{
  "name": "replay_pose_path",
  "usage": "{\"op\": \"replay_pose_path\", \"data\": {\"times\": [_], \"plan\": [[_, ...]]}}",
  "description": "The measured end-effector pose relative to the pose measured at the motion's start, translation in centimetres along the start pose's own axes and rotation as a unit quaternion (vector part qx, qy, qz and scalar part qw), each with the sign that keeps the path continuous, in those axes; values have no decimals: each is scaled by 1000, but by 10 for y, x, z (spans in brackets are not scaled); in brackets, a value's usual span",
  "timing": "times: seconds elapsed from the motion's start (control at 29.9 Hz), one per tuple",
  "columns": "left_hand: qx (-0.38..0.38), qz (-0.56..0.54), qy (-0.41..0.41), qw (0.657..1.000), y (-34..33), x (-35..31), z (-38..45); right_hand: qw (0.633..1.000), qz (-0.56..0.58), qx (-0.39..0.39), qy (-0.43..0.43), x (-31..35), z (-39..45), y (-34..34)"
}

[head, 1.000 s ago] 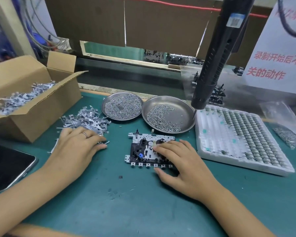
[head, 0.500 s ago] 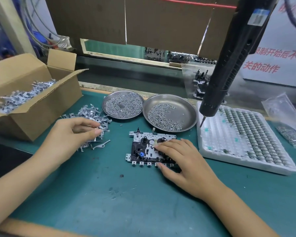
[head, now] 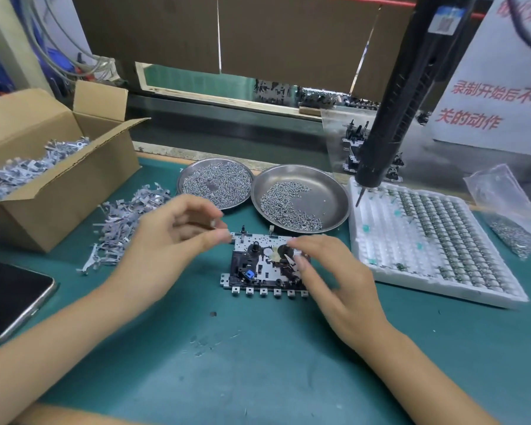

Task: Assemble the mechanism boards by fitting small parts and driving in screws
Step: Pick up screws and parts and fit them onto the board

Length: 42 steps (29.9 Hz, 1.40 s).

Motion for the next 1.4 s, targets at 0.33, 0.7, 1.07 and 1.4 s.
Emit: {"op": "replay_pose_path", "data": {"times": [0.33, 0.7, 1.07, 1.4], "plan": [[116, 110, -166, 973, -77, -13, 0, 970, 173, -17, -172, -28, 0, 0], [92, 195, -89, 972, -57, 4, 6, 978, 104, -7, -180, -33, -2, -9], [154, 179, 36, 971, -57, 27, 12, 991, 75, 16, -107, -18, -1, -14], [172, 181, 52, 967, -57, 31, 9, 982, 93, 56, -154, -22, -5, -20]]}}
Point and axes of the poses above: each hand's wrist, its own z-axis towards the middle knuckle, its own y-axis out of the back of the hand, x = y × z, the point moved 9 cm from there along z, towards the middle knuckle, and after that the axes turned 2 degrees about z, right-handed, at the moved point
